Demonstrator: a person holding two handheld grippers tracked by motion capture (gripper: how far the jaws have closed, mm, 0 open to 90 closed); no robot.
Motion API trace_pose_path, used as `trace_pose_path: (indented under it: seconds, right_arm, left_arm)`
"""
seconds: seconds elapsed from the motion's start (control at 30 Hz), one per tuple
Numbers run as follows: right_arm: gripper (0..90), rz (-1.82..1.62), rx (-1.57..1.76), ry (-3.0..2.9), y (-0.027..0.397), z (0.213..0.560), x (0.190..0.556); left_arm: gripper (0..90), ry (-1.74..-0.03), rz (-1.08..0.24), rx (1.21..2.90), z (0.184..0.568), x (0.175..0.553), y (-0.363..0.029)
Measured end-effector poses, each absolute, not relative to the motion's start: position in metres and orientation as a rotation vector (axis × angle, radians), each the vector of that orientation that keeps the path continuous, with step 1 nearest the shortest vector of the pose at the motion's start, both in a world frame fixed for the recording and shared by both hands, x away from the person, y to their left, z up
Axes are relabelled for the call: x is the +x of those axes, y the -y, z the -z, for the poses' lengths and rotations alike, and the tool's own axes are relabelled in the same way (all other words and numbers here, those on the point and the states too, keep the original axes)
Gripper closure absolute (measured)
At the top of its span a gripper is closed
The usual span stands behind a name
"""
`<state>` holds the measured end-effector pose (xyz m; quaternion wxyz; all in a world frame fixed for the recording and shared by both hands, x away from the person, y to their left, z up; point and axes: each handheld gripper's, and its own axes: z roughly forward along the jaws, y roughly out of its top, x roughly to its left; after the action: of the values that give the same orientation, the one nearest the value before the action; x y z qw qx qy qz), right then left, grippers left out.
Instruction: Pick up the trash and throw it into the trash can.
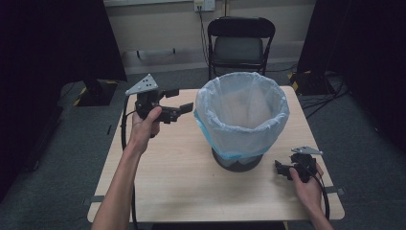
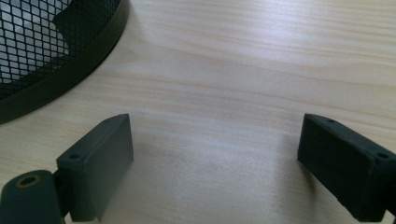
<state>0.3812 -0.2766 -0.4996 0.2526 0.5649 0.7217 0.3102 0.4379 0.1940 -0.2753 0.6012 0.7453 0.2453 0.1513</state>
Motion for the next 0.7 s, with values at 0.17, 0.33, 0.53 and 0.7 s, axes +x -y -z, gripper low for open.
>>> trace_pose_path:
  seconds: [0.17, 0.33, 0.53, 0.7]
  right_arm:
    - [9.5, -0.843, 1.536, -1.962, 0.277, 0.5, 0.381]
    - [9.6, -0.844, 1.536, -1.962, 0.277, 0.5, 0.381]
    - [9.6, -0.843, 1.536, -1.963, 0.277, 0.5, 0.381]
    - [9.6, -0.844, 1.536, -1.962, 0.277, 0.5, 0.381]
  left_arm:
    - [16.3, -0.628, -0.414, 1.754, 0.288, 0.426, -0.211]
    - [16.9, -0.676, -0.452, 1.783, 0.301, 0.421, -0.222]
    - [17.0, -0.721, -0.469, 1.782, 0.321, 0.411, -0.239]
    - [16.2, -0.751, -0.47, 1.777, 0.335, 0.401, -0.251]
